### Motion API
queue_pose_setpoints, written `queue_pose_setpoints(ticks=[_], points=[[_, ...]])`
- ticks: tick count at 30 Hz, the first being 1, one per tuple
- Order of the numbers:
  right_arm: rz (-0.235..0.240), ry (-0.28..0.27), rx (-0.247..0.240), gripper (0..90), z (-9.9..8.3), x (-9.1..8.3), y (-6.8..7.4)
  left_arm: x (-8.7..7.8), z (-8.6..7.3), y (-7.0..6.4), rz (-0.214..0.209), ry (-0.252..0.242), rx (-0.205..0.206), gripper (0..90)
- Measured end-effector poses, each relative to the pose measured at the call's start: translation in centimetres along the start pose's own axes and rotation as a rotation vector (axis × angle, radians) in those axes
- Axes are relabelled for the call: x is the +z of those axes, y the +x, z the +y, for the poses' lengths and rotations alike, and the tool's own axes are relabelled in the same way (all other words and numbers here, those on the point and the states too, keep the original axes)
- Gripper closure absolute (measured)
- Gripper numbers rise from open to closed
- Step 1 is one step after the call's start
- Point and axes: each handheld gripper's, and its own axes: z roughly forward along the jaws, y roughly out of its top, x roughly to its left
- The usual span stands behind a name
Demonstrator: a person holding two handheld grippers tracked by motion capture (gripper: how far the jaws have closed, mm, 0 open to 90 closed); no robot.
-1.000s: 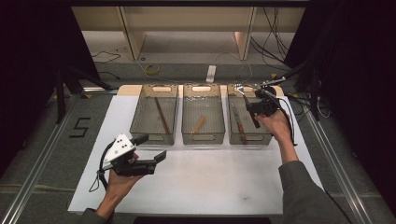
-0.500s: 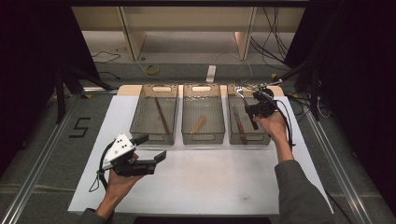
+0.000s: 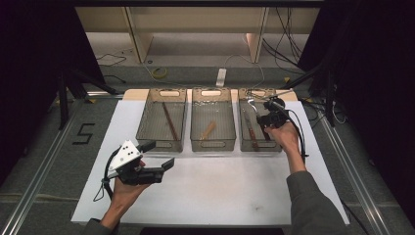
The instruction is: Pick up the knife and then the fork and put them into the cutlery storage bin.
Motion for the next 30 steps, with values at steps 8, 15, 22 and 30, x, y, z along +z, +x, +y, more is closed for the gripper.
queue_pose_setpoints(ticks=[8,15,22,30], points=[[0.000,0.015,0.011,77.0,-0.2,0.5,0.0,-0.1,0.0,0.0,-0.001,-0.004,0.001,12.2],[-0.001,0.021,0.026,54.6,-0.2,0.3,0.0,-0.1,0.0,0.0,0.000,-0.002,0.002,12.3],[0.041,-0.045,0.000,48.2,-0.1,-1.4,0.1,-0.1,0.0,0.0,-0.002,-0.004,0.001,12.3],[0.087,-0.135,-0.076,42.1,-1.4,-3.8,1.8,-0.1,0.0,0.0,-0.004,-0.003,-0.003,12.2]])
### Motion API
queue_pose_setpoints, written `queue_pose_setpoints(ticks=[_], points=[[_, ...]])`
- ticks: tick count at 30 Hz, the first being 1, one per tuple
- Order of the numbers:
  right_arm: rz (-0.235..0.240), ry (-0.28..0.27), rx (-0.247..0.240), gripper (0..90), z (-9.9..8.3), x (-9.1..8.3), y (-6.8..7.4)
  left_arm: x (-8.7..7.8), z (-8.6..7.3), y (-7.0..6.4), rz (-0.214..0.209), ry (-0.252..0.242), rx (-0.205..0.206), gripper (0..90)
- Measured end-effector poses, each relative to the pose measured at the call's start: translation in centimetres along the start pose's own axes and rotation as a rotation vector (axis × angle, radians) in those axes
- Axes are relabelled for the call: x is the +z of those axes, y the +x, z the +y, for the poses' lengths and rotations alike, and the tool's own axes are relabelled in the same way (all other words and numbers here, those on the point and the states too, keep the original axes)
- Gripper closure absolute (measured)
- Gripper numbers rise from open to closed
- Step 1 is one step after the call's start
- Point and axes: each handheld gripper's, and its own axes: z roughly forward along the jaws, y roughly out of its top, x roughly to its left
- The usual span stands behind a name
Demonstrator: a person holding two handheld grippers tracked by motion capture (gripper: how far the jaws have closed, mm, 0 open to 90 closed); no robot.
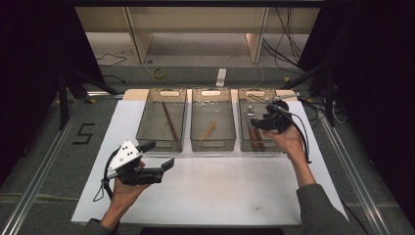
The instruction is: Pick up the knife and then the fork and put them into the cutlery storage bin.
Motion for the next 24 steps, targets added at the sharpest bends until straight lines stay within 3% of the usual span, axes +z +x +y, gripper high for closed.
queue_pose_setpoints(ticks=[11,24], points=[[0.093,-0.114,-0.051,34.9,-2.3,-3.1,3.2,0.0,0.0,0.1,-0.012,-0.001,-0.018,12.2],[0.173,-0.199,-0.067,32.1,-4.5,-4.3,5.1,0.2,-0.1,0.2,-0.019,0.004,-0.022,12.1]])
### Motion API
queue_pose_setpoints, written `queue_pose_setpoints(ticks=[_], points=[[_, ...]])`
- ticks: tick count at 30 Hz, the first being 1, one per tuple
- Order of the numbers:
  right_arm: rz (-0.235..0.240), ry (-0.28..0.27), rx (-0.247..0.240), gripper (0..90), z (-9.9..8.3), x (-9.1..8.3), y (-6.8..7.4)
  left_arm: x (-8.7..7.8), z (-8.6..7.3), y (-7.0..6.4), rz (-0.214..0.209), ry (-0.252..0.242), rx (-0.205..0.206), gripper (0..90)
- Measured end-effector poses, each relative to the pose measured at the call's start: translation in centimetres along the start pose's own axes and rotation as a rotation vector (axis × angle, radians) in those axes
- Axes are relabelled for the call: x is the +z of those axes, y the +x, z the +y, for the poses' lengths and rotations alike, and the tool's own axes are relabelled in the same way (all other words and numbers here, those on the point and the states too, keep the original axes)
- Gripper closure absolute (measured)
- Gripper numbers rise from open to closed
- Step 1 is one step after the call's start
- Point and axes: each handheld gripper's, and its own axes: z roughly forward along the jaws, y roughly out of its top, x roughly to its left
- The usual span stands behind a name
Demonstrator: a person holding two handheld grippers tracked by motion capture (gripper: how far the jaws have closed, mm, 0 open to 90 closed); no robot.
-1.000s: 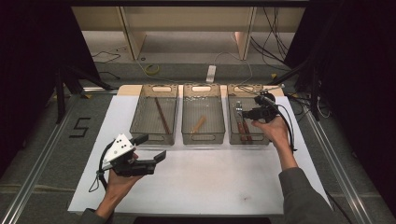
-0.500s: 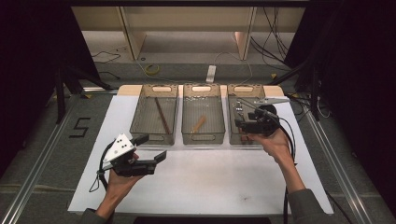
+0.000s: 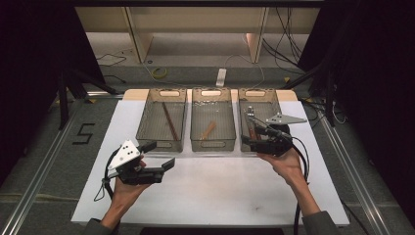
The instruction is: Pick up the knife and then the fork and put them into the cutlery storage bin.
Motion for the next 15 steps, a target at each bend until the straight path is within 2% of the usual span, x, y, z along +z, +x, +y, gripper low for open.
queue_pose_setpoints(ticks=[6,15], points=[[0.048,-0.036,0.013,30.8,-1.4,-0.7,0.4,0.2,0.0,-0.1,-0.002,0.003,0.003,12.1],[0.065,-0.090,0.015,29.0,-3.4,-1.9,0.7,0.2,0.0,-0.2,-0.020,0.016,-0.003,12.1]])
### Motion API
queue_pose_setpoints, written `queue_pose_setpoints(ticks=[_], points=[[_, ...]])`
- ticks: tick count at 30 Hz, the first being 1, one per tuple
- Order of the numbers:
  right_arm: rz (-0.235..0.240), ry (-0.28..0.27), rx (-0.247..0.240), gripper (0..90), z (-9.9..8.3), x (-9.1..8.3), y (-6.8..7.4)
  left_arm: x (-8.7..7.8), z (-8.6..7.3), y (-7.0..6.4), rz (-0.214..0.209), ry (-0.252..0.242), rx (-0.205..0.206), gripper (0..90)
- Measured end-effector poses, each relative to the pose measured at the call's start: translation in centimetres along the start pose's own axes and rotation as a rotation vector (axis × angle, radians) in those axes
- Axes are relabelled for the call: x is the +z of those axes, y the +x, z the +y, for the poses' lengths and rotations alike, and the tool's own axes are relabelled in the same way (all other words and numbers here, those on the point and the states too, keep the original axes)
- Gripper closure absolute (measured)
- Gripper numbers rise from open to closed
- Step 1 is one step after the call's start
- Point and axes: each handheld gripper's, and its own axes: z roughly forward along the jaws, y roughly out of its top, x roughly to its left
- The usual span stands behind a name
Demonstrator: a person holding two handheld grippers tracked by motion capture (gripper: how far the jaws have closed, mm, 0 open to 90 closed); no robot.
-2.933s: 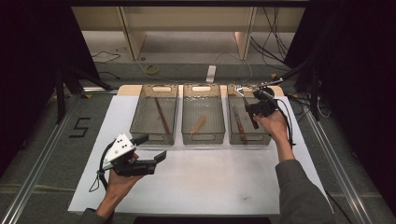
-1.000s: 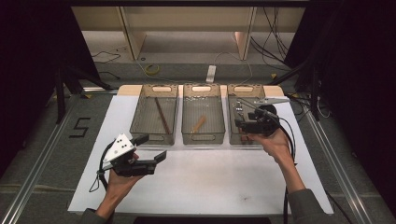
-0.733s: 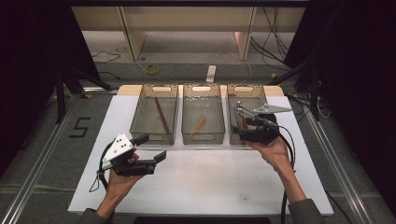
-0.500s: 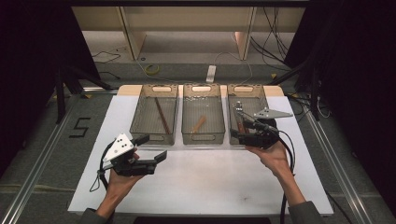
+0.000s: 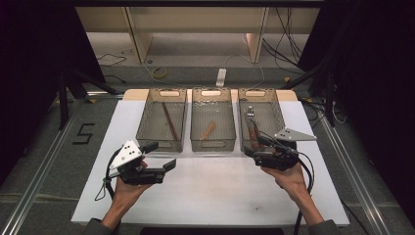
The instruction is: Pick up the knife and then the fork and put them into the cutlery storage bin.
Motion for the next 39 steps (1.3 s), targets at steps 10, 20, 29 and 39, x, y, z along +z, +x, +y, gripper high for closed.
queue_pose_setpoints(ticks=[10,20,29,39], points=[[0.027,-0.038,0.005,27.0,-2.3,-1.9,0.7,0.0,-0.2,-0.1,-0.034,0.026,-0.009,12.2],[0.019,-0.078,0.010,26.3,-4.6,-3.2,1.0,0.1,-0.3,-0.1,-0.048,0.029,-0.022,12.1],[0.018,-0.102,0.008,23.2,-5.5,-3.7,1.5,0.1,-0.3,-0.2,-0.058,0.037,-0.023,12.1],[0.016,-0.111,0.014,22.9,-5.6,-3.8,1.5,0.1,-0.4,-0.3,-0.061,0.037,-0.021,12.1]])
